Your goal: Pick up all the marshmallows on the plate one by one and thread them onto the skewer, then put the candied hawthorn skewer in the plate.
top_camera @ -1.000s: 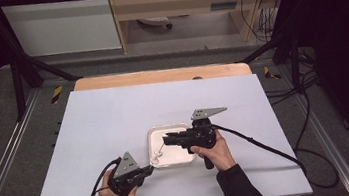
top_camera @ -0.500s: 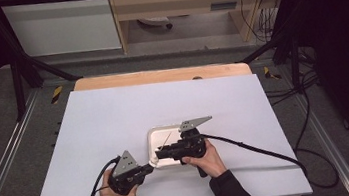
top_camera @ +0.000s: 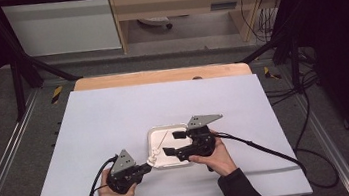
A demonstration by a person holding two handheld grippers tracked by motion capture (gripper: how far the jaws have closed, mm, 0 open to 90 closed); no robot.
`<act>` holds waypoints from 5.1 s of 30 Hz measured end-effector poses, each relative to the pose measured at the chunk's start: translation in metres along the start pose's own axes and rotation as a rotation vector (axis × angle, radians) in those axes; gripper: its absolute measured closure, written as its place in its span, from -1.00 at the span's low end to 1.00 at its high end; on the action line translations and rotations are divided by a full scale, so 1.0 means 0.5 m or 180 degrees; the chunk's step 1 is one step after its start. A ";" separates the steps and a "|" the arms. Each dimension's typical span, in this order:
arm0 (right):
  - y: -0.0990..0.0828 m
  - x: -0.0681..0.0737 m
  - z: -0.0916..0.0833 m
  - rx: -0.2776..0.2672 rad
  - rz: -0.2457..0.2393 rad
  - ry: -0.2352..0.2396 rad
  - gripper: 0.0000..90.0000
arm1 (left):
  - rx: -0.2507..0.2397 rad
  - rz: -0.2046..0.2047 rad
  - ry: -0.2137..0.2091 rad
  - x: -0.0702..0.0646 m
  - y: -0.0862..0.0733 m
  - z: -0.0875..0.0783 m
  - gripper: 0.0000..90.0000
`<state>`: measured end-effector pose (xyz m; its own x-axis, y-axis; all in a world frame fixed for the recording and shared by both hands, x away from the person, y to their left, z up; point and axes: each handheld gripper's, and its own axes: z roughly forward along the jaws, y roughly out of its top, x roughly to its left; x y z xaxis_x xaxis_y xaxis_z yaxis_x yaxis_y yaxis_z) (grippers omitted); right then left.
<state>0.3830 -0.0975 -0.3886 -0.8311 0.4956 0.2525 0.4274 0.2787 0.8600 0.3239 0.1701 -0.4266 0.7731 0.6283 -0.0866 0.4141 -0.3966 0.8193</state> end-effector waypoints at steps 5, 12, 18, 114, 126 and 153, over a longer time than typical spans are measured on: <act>-0.020 -0.017 -0.015 0.0164 -0.0091 -0.0242 -0.72 | 0.0026 -0.0027 0.0007 0.001 0.000 0.001 0.97; -0.054 -0.043 -0.044 0.0321 -0.0074 -0.0472 -0.91 | 0.0052 -0.0062 0.0013 0.003 0.001 0.001 0.97; -0.087 -0.069 -0.080 0.0395 0.0012 -0.0692 -0.98 | 0.0058 -0.0087 0.0023 0.004 0.005 -0.001 0.97; -0.215 -0.139 -0.210 0.0469 0.0108 -0.0954 -0.99 | 0.1004 -0.0129 0.0346 0.005 0.112 0.138 0.40; -0.215 -0.139 -0.212 0.0453 0.0112 -0.0975 -0.99 | 0.0882 -0.0003 0.0185 0.032 0.104 0.075 -0.33; -0.216 -0.138 -0.212 0.0479 0.0134 -0.0964 -0.99 | 0.0474 -0.0310 0.0394 0.148 -0.065 -0.062 -0.80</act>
<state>0.3566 -0.2491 -0.4521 -0.6777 0.7248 0.1238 0.5256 0.3598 0.7709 0.3527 0.2499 -0.4421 0.6648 0.7423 -0.0834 0.5574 -0.4186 0.7170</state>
